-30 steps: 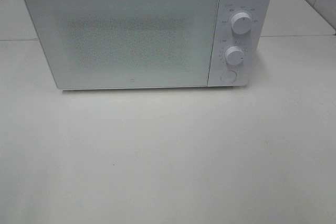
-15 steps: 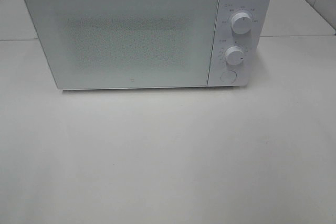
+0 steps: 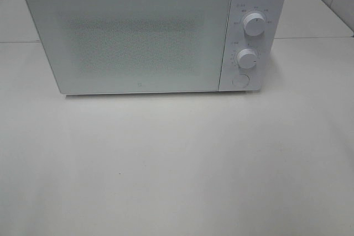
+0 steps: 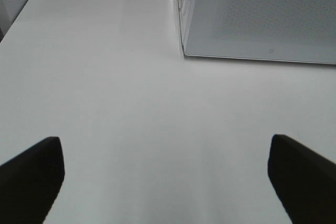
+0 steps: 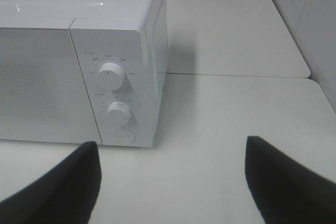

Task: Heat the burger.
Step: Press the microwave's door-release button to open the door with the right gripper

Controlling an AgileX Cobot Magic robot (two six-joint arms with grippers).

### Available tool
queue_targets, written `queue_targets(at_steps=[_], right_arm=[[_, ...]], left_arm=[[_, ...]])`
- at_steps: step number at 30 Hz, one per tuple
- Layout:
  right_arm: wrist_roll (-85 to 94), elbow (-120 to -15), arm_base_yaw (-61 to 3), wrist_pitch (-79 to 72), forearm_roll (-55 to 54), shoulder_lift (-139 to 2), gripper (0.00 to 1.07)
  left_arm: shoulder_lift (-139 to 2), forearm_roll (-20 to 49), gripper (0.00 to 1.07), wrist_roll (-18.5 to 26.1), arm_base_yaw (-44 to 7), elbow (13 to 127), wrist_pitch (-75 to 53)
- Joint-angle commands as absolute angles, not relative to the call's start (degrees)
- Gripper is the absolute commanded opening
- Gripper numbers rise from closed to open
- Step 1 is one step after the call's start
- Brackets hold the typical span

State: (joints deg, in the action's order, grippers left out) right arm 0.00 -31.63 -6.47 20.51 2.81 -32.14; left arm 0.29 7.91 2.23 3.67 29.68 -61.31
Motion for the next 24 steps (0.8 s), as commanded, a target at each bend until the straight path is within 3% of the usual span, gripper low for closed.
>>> queue_targets(at_steps=[1, 16, 21, 23, 24], right_arm=[[0.3, -31.7, -6.1, 14.8, 3.4, -35.9, 0.75], [-0.5, -24.5, -6.1, -5.1, 3.4, -46.5, 0.75], [-3.2, -22.5, -6.1, -10.3, 3.4, -50.7, 0.67], [-5.0, -21.4, -6.1, -14.4, 3.4, -53.6, 0.57], [-5.0, -21.4, -6.1, -14.4, 3.4, -53.6, 0.57]], left_arm=[[1.0, 8.2, 0.98, 2.2, 3.8, 29.5, -61.2], [1.0, 8.2, 0.98, 2.2, 3.8, 29.5, -61.2], [1.0, 8.2, 0.98, 2.2, 3.8, 29.5, -61.2], [1.0, 8.2, 0.98, 2.2, 3.8, 29.5, -61.2], [1.0, 8.2, 0.98, 2.2, 3.8, 29.5, -61.2]])
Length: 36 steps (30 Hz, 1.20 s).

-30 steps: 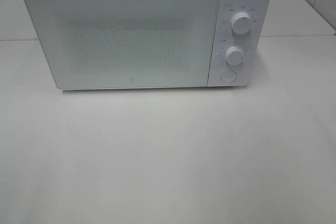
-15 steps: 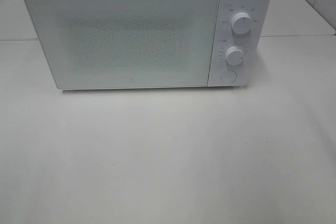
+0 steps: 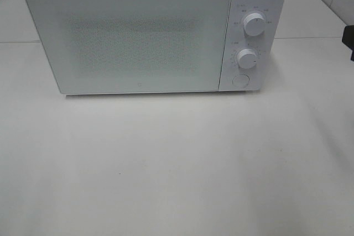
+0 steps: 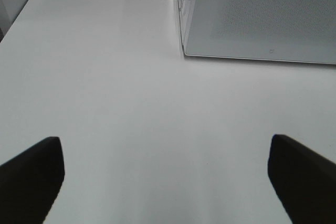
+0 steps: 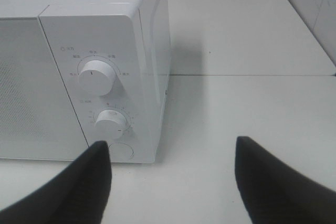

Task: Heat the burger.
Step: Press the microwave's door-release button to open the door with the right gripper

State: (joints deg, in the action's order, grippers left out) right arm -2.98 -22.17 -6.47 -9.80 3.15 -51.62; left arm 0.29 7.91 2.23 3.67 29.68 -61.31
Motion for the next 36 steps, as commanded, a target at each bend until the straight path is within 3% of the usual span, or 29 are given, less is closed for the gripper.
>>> queue_targets(at_steps=[1, 2, 4, 5, 6, 7, 9, 10, 15, 24, 36], right_arm=[[-5.6, -21.1, -6.1, -15.8, 3.4, -54.5, 0.52], [-6.2, -20.6, -6.1, -17.7, 3.4, -56.3, 0.42], [-6.9, -20.5, -6.1, -18.8, 3.4, -57.2, 0.37], [-9.1, -20.4, -6.2, -19.7, 3.4, -59.0, 0.25], [-9.1, -20.4, -6.2, -19.7, 3.4, -59.0, 0.25], [-12.5, -20.4, -6.2, -20.5, 3.4, -60.8, 0.16], [-14.4, -20.4, -6.3, -20.9, 3.4, -61.8, 0.1], [-19.5, -20.4, -6.3, -21.6, 3.7, -63.5, 0.01], [-31.7, -20.4, -6.3, -24.0, 7.7, -67.0, 0.0], [-68.6, -20.4, -6.3, -38.8, 25.0, -78.1, 0.0], [-85.9, -20.4, -6.3, -53.9, 23.1, -89.6, 0.0]], left_arm=[[1.0, 8.2, 0.98, 2.2, 3.8, 29.5, -61.2], [1.0, 8.2, 0.98, 2.2, 3.8, 29.5, -61.2], [1.0, 8.2, 0.98, 2.2, 3.8, 29.5, -61.2], [1.0, 8.2, 0.98, 2.2, 3.8, 29.5, -61.2], [1.0, 8.2, 0.98, 2.2, 3.8, 29.5, -61.2], [1.0, 8.2, 0.98, 2.2, 3.8, 29.5, -61.2], [1.0, 8.2, 0.98, 2.2, 3.8, 29.5, -61.2], [1.0, 8.2, 0.98, 2.2, 3.8, 29.5, -61.2], [1.0, 8.2, 0.98, 2.2, 3.8, 29.5, -61.2], [1.0, 8.2, 0.98, 2.2, 3.8, 29.5, -61.2], [1.0, 8.2, 0.98, 2.2, 3.8, 29.5, -61.2]])
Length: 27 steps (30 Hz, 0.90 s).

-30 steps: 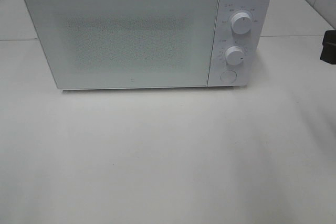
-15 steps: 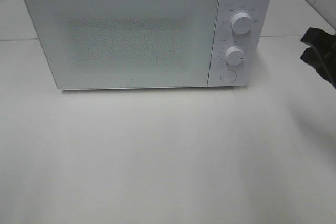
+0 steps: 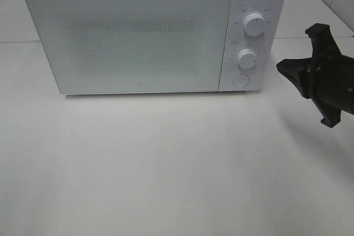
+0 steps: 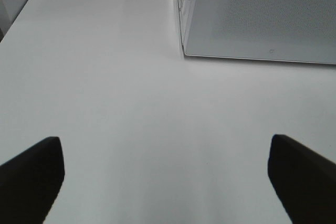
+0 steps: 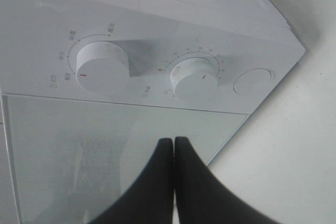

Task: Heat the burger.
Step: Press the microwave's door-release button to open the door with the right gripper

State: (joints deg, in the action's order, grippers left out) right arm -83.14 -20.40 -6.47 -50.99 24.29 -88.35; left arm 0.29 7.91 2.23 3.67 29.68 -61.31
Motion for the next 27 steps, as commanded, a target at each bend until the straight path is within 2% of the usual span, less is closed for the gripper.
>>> queue_targets(at_steps=[1, 4, 6, 7, 9, 10, 12, 15, 18, 27], right_arm=[[-85.9, -20.4, -6.3, -53.9, 23.1, -89.6, 0.0], [-87.7, -20.4, -7.7, -53.2, 20.5, -90.8, 0.0], [-87.7, -20.4, -11.9, -52.8, 14.6, -91.4, 0.0], [-87.7, -20.4, -11.9, -52.8, 14.6, -91.4, 0.0], [-86.3, -20.4, -17.0, -53.4, 6.6, -92.6, 0.0], [-86.3, -20.4, -17.0, -53.4, 6.6, -92.6, 0.0], [-85.1, -20.5, -21.7, -53.4, -2.5, -94.4, 0.0], [-85.0, -20.5, -24.4, -53.5, -8.2, -95.6, 0.0], [-84.7, -20.6, -26.2, -53.7, -13.6, -96.7, 0.0], [-84.5, -20.7, -26.5, -53.6, -21.1, -99.6, 0.0]], left_arm=[[1.0, 8.2, 0.98, 2.2, 3.8, 29.5, -61.2], [1.0, 8.2, 0.98, 2.2, 3.8, 29.5, -61.2], [1.0, 8.2, 0.98, 2.2, 3.8, 29.5, -61.2], [1.0, 8.2, 0.98, 2.2, 3.8, 29.5, -61.2], [1.0, 8.2, 0.98, 2.2, 3.8, 29.5, -61.2], [1.0, 8.2, 0.98, 2.2, 3.8, 29.5, -61.2], [1.0, 8.2, 0.98, 2.2, 3.8, 29.5, -61.2], [1.0, 8.2, 0.98, 2.2, 3.8, 29.5, -61.2], [1.0, 8.2, 0.98, 2.2, 3.8, 29.5, -61.2], [1.0, 8.2, 0.98, 2.2, 3.8, 29.5, -61.2]])
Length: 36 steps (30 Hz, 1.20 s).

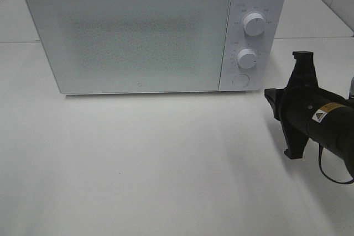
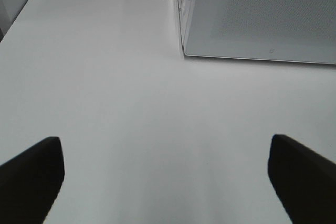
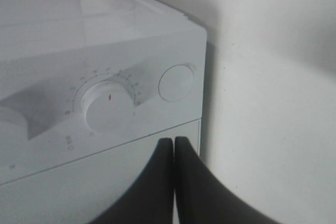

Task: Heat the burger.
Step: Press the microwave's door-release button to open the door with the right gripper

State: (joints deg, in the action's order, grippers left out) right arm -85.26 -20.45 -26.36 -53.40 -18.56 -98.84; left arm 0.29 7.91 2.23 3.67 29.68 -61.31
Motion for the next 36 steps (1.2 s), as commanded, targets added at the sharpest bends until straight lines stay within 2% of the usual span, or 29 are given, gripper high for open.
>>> queue_targets(at_steps=[1, 13, 36], right_arm=[[-84.2, -21.7, -26.5, -53.5, -21.4, -100.4, 0.0], [-85.1, -30.7, -26.5, -53.5, -20.7, -108.3, 0.01], [-84.9, -39.9, -26.1, -53.2, -23.7, -118.1, 0.03]], left_arm=[[1.0, 8.2, 0.98, 2.2, 3.8, 29.5, -61.2], [1.0, 8.2, 0.98, 2.2, 3.8, 29.5, -61.2], [1.0, 8.2, 0.98, 2.2, 3.8, 29.5, -61.2]])
